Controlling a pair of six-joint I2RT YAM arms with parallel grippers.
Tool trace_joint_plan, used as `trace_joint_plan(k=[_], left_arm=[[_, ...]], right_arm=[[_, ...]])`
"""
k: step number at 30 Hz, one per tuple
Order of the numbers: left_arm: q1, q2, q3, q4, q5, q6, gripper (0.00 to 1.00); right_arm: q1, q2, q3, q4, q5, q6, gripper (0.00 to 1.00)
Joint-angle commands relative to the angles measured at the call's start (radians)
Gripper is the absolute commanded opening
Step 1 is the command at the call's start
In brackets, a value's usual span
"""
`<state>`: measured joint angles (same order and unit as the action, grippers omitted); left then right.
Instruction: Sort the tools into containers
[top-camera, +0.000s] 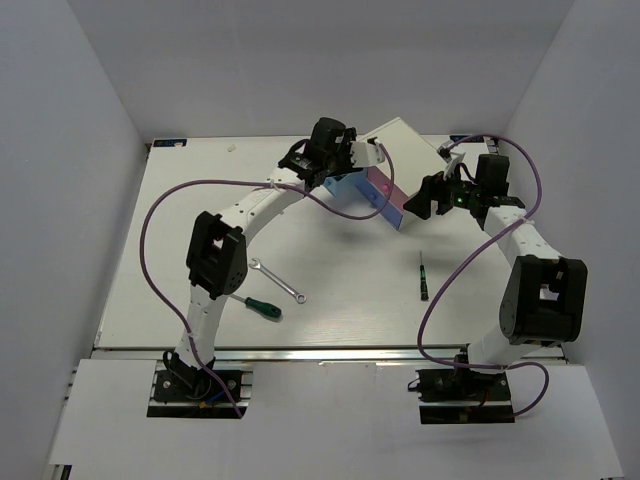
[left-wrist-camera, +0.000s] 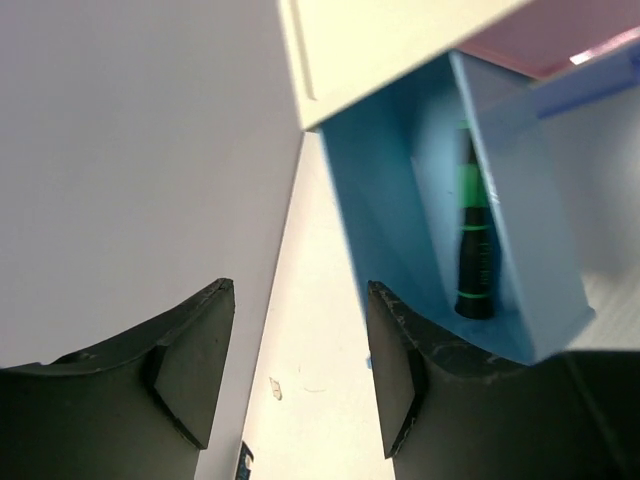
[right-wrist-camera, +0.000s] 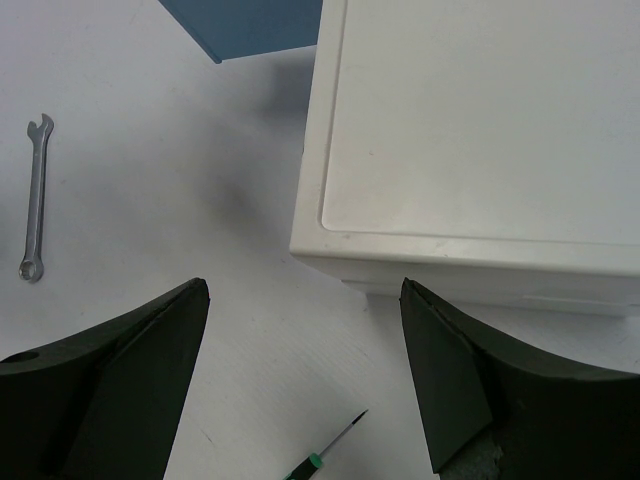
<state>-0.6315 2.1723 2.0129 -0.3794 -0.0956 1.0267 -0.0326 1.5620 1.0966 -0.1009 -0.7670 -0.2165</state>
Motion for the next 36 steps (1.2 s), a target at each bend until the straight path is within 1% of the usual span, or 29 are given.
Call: trace_joint_plan(k=[1, 4, 6, 7, 8, 9, 10, 11, 12, 14, 15, 16, 17, 18, 19, 20, 21, 22, 23, 24, 26, 27, 28, 30, 31, 33, 34, 35, 36], left_arm=[[-0.004, -0.071, 0.040, 0.086, -0.050, -0.066, 0.66], [-0.004, -0.111, 0.023, 0.131, -0.099, -0.137, 0.66], [-0.004, -0.150, -0.005, 0.167, -0.136, -0.218, 0.60], [-0.004, -0.163, -0.012, 0.175, -0.186, -0.258, 0.56], [-0.004, -0.189, -0.019, 0.188, -0.222, -0.299, 0.47], [-0.002, -0.201, -0.023, 0.198, -0.263, -0.409, 0.37], [0.001, -0.215, -0.020, 0.189, -0.339, -0.468, 0.28], [0.006, -0.227, -0.016, 0.174, -0.367, -0.528, 0.19], [0.025, -0.256, -0.010, 0.107, -0.377, -0.672, 0.17], [0.065, -0.298, -0.008, -0.020, -0.290, -0.831, 0.20], [0.117, -0.345, -0.023, -0.048, -0.244, -0.999, 0.28], [0.150, -0.371, -0.083, -0.073, -0.130, -1.089, 0.36], [0.182, -0.400, -0.127, -0.093, -0.065, -1.156, 0.45], [0.244, -0.467, -0.182, -0.084, 0.000, -1.270, 0.63], [0.269, -0.505, -0.318, -0.064, 0.055, -1.315, 0.68], [0.289, -0.543, -0.392, -0.008, 0.135, -1.345, 0.71], [0.303, -0.622, -0.466, 0.023, 0.146, -1.379, 0.76], [0.306, -0.659, -0.596, 0.054, 0.151, -1.393, 0.79], [0.309, -0.692, -0.647, 0.094, 0.151, -1.406, 0.80], [0.319, -0.719, -0.689, 0.102, 0.155, -1.427, 0.81], [0.329, -0.773, -0.770, 0.106, 0.165, -1.444, 0.81], [0.331, -0.787, -0.789, 0.102, 0.172, -1.446, 0.81], [0.331, -0.796, -0.804, 0.099, 0.175, -1.444, 0.81], [0.335, -0.822, -0.839, 0.088, 0.180, -1.441, 0.81], [0.335, -0.830, -0.847, 0.082, 0.181, -1.439, 0.81], [0.335, -0.855, -0.871, 0.073, 0.185, -1.433, 0.81], [0.337, -0.862, -0.882, 0.071, 0.186, -1.435, 0.81], [0.337, -0.874, -0.894, 0.073, 0.186, -1.435, 0.81], [0.335, -0.897, -0.922, 0.074, 0.186, -1.439, 0.81]], right_arm=[[-0.004, -0.031, 0.000, 0.029, -0.028, -0.001, 0.83], [-0.004, -0.033, 0.011, 0.004, -0.038, -0.026, 0.82], [-0.004, -0.033, 0.023, -0.032, -0.058, -0.065, 0.80], [-0.004, -0.036, 0.034, -0.054, -0.074, -0.090, 0.79], [-0.004, -0.037, 0.055, -0.112, -0.090, -0.148, 0.77], [-0.004, -0.039, 0.068, -0.147, -0.097, -0.184, 0.75], [-0.004, -0.043, 0.080, -0.183, -0.103, -0.217, 0.74], [-0.004, -0.048, 0.106, -0.262, -0.110, -0.289, 0.70], [-0.004, -0.051, 0.117, -0.305, -0.114, -0.331, 0.68], [-0.004, -0.071, 0.137, -0.434, -0.109, -0.433, 0.62], [-0.004, -0.079, 0.135, -0.468, -0.100, -0.454, 0.60], [-0.004, -0.097, 0.134, -0.505, -0.091, -0.474, 0.57], [-0.004, -0.105, 0.132, -0.538, -0.066, -0.486, 0.56], [-0.004, -0.114, 0.115, -0.607, -0.058, -0.519, 0.56], [-0.001, -0.131, 0.103, -0.644, -0.049, -0.544, 0.57], [0.000, -0.144, 0.086, -0.673, -0.028, -0.575, 0.60], [0.003, -0.186, 0.035, -0.712, -0.019, -0.662, 0.64], [0.008, -0.213, 0.001, -0.715, -0.005, -0.711, 0.71], [0.008, -0.244, -0.035, -0.717, 0.008, -0.775, 0.73], [0.008, -0.308, -0.114, -0.764, -0.001, -1.051, 0.75], [-0.004, -0.377, -0.214, -0.864, 0.007, -1.493, 0.77], [-0.006, -0.411, -0.268, -0.876, 0.029, -1.662, 0.77], [-0.006, -0.459, -0.358, -0.828, 0.050, -1.836, 0.77], [-0.006, -0.417, -0.377, -0.835, 0.064, -1.966, 0.76], [-0.006, -0.377, -0.321, -0.929, 0.066, -2.098, 0.73], [-0.006, -0.274, -0.239, -1.051, 0.087, -2.228, 0.69], [-0.006, -0.178, -0.200, -1.098, 0.107, -2.277, 0.65], [-0.006, -0.140, -0.148, -1.137, 0.141, -2.335, 0.64], [-0.006, -0.117, -0.136, -1.126, 0.161, -2.354, 0.63]])
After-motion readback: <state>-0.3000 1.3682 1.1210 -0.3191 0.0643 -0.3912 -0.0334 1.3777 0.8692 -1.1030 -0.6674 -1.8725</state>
